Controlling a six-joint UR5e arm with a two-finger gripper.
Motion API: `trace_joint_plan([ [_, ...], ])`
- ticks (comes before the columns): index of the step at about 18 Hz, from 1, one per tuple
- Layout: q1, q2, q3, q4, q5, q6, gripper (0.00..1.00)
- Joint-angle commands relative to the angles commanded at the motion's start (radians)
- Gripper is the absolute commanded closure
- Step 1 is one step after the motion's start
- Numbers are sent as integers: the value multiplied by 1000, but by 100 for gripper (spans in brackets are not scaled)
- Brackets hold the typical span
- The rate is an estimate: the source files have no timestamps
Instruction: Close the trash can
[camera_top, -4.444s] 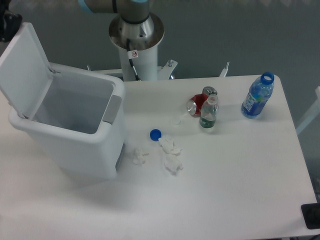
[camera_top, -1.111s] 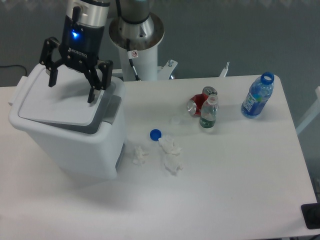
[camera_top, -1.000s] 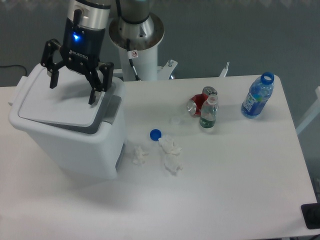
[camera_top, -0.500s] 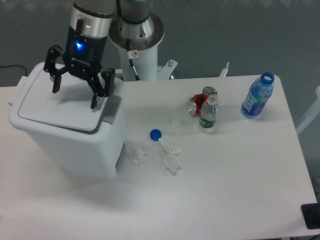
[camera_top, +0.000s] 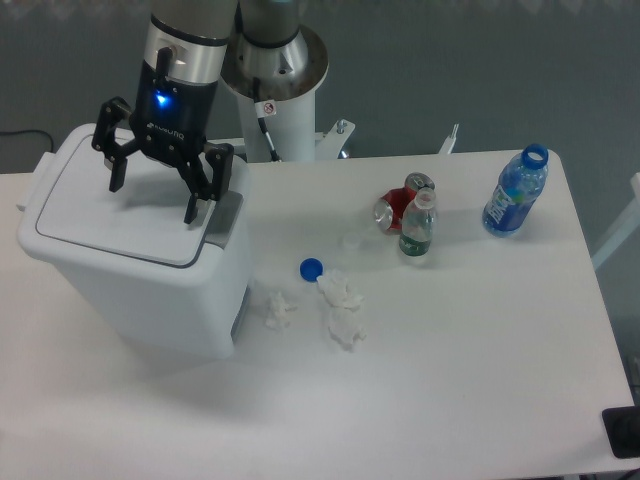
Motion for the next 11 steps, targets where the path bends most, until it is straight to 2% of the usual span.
trace_joint_plan([
  [11, 0, -8, -2, 0, 2, 0, 0],
])
